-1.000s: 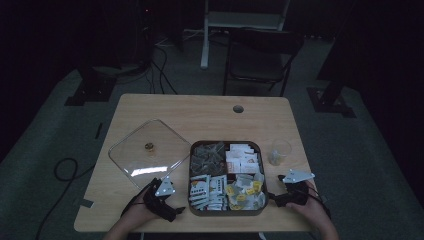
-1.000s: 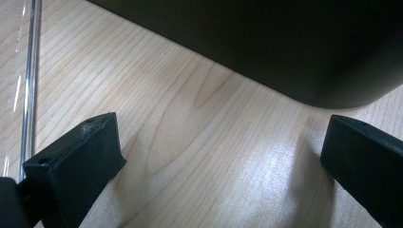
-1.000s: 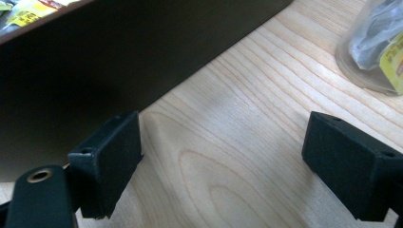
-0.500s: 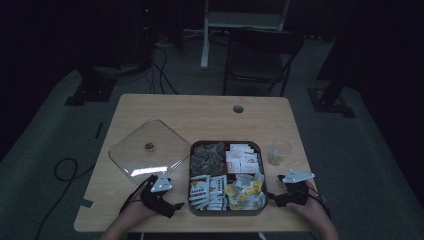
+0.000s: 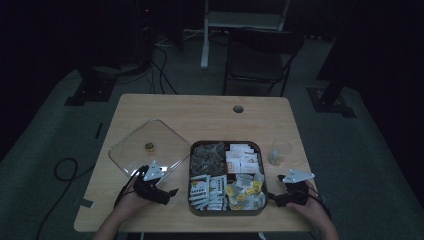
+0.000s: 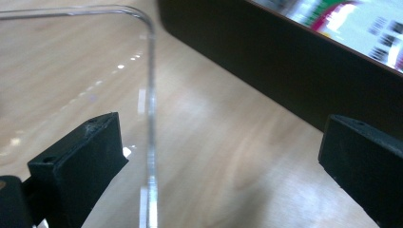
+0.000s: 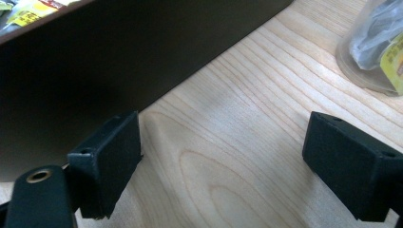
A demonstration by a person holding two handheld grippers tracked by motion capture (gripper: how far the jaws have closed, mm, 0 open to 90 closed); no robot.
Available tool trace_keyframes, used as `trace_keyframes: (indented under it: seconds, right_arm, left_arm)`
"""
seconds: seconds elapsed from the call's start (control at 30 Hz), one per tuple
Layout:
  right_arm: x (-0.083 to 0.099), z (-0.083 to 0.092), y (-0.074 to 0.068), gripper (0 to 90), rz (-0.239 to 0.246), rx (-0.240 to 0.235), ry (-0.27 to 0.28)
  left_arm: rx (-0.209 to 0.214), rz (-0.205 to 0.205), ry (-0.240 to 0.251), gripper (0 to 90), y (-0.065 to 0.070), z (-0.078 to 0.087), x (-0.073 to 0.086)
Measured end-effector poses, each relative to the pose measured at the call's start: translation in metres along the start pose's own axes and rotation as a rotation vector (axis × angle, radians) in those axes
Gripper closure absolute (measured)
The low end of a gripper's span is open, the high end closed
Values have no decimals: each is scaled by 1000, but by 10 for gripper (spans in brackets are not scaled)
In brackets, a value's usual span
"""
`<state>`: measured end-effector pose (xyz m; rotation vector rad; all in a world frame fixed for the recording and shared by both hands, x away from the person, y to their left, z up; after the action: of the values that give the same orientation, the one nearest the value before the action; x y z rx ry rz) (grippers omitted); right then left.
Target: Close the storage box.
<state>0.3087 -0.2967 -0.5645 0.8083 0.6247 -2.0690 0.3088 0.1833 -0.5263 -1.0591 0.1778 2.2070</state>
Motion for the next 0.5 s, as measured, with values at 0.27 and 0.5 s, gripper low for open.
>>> trace_keyframes:
  seconds: [0.27,0.5]
  right_arm:
    - [0,0,0,121,0,0,0]
    - [0,0,0,121,0,0,0]
  left_arm:
    - [-138,104,28,17,-31,0,-4]
    - [-198,161,9,17,-53,-8,-9]
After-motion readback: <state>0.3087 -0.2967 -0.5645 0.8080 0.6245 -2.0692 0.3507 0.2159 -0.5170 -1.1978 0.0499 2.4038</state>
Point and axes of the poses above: each handheld gripper's, and its own axes: z roughly backward along the jaws, x roughly out of its underside, y roughly to its right, the point moved 2 cm from there along -z, roughly forward along the jaws, and after that the axes turned 12 degrees about -x, right-handed, at the moved point
